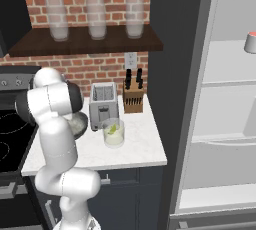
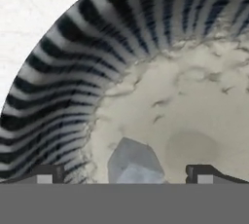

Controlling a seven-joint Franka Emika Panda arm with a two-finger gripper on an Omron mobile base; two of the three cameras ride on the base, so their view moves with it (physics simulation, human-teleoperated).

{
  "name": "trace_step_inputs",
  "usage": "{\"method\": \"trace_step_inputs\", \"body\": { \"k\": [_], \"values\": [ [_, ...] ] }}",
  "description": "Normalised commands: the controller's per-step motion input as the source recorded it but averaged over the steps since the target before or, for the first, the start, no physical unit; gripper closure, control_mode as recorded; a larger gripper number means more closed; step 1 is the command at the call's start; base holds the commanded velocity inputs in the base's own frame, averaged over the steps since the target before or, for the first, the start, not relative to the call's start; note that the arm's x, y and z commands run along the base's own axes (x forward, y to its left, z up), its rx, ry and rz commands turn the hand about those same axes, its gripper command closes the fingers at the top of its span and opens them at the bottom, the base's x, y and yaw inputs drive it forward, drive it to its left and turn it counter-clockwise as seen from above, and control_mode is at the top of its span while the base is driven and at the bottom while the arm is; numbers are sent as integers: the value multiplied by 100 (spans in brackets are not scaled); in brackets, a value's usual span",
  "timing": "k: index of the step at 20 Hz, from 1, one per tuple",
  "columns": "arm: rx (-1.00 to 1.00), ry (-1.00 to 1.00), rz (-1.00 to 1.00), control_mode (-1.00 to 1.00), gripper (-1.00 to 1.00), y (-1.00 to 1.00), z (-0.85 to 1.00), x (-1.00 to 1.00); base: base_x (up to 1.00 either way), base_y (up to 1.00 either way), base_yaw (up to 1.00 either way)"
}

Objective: Grab a lemon wedge from the fridge and one ice cube from the ice bowl, and put them in the glass of lemonade.

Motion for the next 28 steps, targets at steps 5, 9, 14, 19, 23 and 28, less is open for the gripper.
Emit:
{"method": "trace_step_inputs", "body": {
  "k": [5,9,14,19,23,28],
  "values": [
    [0,-8,0,-100,-100,-3,-25,3,0,0,0],
    [0,-8,0,-100,-100,-26,0,-17,0,0,0],
    [0,-7,0,-100,-100,-22,10,-20,0,0,0],
    [0,-2,0,-100,-100,-14,0,-1,0,0,0],
    [0,-2,0,-100,-100,-24,0,0,0,0,0],
    [0,-2,0,-100,-100,-7,0,0,0,0,0]
  ]
}}
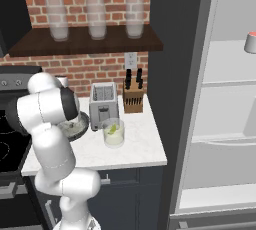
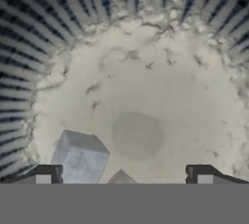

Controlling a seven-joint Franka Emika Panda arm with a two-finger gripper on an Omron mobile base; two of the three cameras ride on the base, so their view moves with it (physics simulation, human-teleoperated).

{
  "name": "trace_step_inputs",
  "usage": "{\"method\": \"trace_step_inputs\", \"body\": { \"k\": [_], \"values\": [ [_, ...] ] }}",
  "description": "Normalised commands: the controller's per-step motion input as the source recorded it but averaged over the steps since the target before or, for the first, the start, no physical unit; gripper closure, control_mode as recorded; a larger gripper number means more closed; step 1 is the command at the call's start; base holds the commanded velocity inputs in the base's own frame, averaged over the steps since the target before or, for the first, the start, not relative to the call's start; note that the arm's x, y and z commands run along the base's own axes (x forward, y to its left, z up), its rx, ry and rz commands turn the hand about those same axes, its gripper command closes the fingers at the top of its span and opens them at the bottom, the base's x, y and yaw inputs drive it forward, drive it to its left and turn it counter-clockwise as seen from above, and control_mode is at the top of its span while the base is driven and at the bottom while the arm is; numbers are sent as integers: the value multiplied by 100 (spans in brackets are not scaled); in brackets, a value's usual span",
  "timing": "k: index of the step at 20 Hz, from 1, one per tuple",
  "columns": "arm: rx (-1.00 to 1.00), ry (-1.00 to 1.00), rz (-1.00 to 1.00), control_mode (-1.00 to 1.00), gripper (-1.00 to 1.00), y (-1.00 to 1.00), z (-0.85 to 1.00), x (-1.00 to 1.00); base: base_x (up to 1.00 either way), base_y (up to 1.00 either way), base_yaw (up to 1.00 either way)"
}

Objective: Grab a lemon wedge from the fridge and one ice cube from the ice bowl, and put them in the glass of lemonade.

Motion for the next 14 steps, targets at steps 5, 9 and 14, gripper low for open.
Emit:
{"method": "trace_step_inputs", "body": {
  "k": [5,9,14],
  "values": [
    [0,-4,0,-100,-100,0,0,0,0,0,0],
    [0,-4,0,-100,-100,0,0,0,0,0,0],
    [0,-5,0,-100,-100,0,0,0,0,0,0]
  ]
}}
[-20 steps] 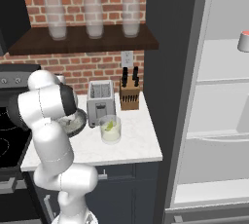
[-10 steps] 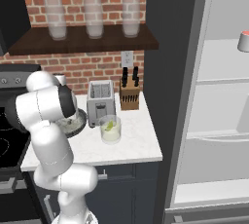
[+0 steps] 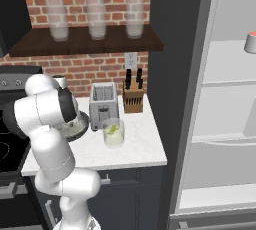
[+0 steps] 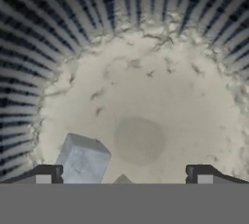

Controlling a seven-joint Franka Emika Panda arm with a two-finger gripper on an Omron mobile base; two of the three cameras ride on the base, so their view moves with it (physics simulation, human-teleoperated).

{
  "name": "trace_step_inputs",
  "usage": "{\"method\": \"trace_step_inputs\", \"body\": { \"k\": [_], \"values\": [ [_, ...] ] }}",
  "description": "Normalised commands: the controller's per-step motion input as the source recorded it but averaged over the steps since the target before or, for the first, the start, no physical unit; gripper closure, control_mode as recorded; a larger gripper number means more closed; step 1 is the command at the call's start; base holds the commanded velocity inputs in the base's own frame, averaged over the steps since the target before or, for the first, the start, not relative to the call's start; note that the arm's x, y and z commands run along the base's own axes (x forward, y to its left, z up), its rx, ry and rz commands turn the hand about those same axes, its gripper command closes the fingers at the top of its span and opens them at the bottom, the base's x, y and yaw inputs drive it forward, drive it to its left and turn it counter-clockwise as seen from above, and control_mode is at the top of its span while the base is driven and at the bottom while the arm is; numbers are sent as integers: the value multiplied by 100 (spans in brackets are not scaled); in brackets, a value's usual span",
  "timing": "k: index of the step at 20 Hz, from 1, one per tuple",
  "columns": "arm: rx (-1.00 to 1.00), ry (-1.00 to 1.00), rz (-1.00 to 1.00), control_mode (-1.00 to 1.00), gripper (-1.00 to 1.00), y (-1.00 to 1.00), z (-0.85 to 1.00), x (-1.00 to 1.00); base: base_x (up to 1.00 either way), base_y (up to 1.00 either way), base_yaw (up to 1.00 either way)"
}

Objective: Grab a lemon wedge from the fridge and one ice cube from the ice bowl, and put them in the glass of lemonade.

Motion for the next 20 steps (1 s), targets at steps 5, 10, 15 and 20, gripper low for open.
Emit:
{"method": "trace_step_inputs", "body": {
  "k": [5,10,15,20],
  "values": [
    [0,-9,0,-100,-100,0,0,-28,0,0,0],
    [0,-11,2,-100,-100,6,-7,-37,0,0,0],
    [0,-8,0,-100,-100,2,-13,-2,0,0,0],
    [0,-6,0,-100,-100,0,-13,0,0,0,0]
  ]
}}
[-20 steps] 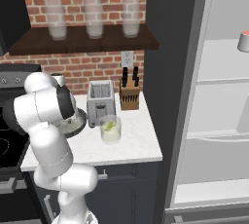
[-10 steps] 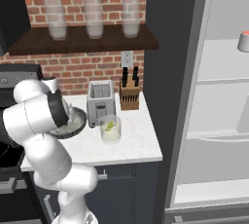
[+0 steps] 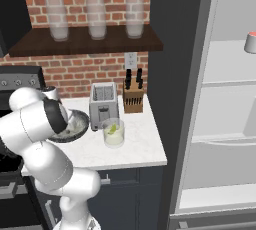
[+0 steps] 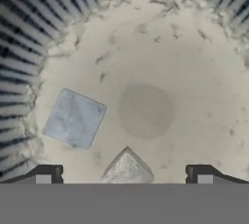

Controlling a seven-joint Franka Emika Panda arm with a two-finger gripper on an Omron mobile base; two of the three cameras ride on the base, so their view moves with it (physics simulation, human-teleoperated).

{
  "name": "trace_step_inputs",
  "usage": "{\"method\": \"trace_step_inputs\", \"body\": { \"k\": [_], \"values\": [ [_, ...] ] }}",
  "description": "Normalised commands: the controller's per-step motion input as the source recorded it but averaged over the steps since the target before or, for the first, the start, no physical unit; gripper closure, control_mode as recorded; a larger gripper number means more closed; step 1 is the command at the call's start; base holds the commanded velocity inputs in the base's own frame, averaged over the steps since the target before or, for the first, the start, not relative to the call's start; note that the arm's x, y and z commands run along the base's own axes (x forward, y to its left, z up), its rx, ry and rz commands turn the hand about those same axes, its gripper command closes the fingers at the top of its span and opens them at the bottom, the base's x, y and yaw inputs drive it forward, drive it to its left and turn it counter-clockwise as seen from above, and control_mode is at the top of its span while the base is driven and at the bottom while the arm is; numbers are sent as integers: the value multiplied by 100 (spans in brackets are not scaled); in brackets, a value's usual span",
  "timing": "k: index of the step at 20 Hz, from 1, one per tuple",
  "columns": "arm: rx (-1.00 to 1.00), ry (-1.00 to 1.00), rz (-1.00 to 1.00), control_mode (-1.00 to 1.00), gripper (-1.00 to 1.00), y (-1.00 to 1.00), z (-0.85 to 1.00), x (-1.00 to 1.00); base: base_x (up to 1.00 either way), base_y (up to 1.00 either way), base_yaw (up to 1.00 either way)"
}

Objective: Grab a lemon wedge from the fridge and one ice cube from the ice bowl, and put them in the glass of lemonade.

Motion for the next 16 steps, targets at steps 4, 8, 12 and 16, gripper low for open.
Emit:
{"method": "trace_step_inputs", "body": {
  "k": [4,8,12,16],
  "values": [
    [0,-7,0,-100,-100,-6,-7,7,0,0,0],
    [0,-7,2,-100,-100,-17,0,13,0,0,0],
    [0,-17,0,-100,-100,18,3,0,0,0,0],
    [0,-16,0,-100,-100,38,6,-9,0,0,0]
  ]
}}
